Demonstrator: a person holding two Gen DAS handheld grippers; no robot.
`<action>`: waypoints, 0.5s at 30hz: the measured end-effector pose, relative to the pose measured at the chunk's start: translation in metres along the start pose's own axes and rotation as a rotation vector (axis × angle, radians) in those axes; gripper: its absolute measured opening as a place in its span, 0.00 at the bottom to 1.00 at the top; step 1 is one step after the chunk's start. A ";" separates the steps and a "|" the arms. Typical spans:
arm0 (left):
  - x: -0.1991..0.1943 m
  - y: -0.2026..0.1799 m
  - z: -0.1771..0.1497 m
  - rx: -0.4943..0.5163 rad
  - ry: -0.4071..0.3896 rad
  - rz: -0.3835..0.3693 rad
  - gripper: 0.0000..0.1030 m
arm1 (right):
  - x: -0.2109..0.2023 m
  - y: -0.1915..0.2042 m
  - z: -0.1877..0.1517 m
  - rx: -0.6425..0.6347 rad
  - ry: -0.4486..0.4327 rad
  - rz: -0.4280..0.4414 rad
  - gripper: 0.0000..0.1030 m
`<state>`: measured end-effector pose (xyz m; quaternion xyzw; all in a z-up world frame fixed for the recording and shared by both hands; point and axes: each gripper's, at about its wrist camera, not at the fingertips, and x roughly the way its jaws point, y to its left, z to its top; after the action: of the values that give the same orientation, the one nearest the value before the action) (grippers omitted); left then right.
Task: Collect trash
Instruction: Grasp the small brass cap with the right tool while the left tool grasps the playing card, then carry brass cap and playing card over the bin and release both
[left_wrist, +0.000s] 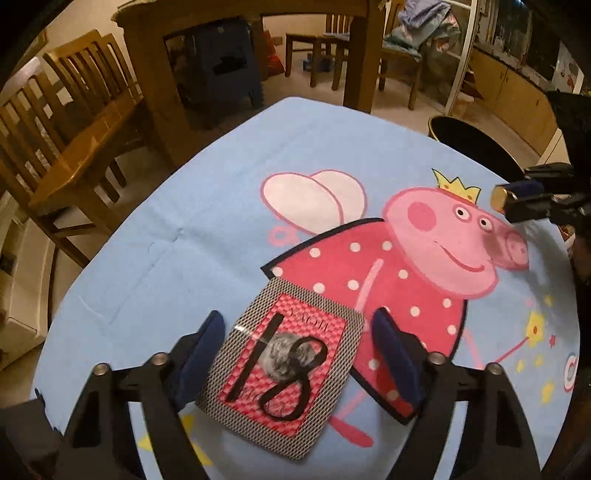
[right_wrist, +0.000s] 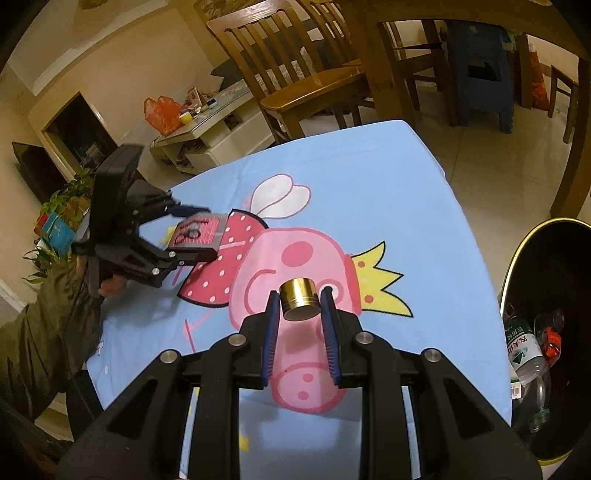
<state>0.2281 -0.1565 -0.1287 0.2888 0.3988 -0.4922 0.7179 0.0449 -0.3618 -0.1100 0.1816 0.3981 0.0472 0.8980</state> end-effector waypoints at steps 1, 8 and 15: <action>-0.003 -0.004 -0.004 -0.013 -0.012 0.005 0.60 | -0.001 -0.001 0.000 0.004 -0.001 0.000 0.22; -0.018 -0.032 -0.025 -0.217 -0.029 0.096 0.53 | -0.009 0.002 0.001 0.000 -0.034 -0.008 0.22; -0.030 -0.067 -0.035 -0.544 -0.021 0.260 0.53 | -0.028 -0.006 0.002 0.003 -0.095 -0.028 0.22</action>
<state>0.1491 -0.1372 -0.1224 0.1293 0.4683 -0.2743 0.8299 0.0273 -0.3745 -0.0918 0.1795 0.3575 0.0253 0.9161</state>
